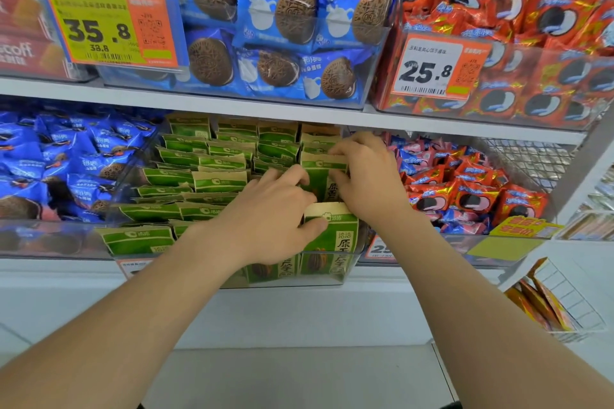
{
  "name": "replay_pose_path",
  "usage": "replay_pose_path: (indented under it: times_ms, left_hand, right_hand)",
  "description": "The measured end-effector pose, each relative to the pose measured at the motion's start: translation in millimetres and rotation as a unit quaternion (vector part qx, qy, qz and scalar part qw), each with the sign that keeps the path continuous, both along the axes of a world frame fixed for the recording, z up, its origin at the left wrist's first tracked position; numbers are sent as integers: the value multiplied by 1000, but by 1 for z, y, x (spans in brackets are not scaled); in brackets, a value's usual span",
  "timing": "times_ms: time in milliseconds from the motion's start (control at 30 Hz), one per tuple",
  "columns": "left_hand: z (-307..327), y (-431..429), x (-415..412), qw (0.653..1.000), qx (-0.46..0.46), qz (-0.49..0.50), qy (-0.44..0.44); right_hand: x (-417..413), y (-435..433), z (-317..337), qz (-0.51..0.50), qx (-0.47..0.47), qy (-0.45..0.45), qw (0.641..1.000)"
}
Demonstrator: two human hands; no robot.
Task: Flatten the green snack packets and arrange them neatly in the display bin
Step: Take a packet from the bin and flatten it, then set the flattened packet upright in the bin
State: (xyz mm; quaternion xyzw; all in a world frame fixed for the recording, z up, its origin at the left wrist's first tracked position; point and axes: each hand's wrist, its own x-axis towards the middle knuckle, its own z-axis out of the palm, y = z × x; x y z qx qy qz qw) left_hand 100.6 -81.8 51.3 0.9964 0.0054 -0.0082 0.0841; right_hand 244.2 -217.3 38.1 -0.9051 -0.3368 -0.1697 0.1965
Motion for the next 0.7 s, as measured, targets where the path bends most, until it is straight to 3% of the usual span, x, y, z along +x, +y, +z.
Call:
replay_pose_path:
  times_ms: [133,367,700]
  left_hand:
    - [-2,1,0,999,35,-16,16]
    - [-2,-1,1,999,33,-23,8]
    - [-11,6,0,999,-5,-50,-13]
  right_hand:
    - [8,2,-2,11,-27,55,998]
    - [18,35,10,-71,-189,19,979]
    - [49,56,13,-116,-151,48,980]
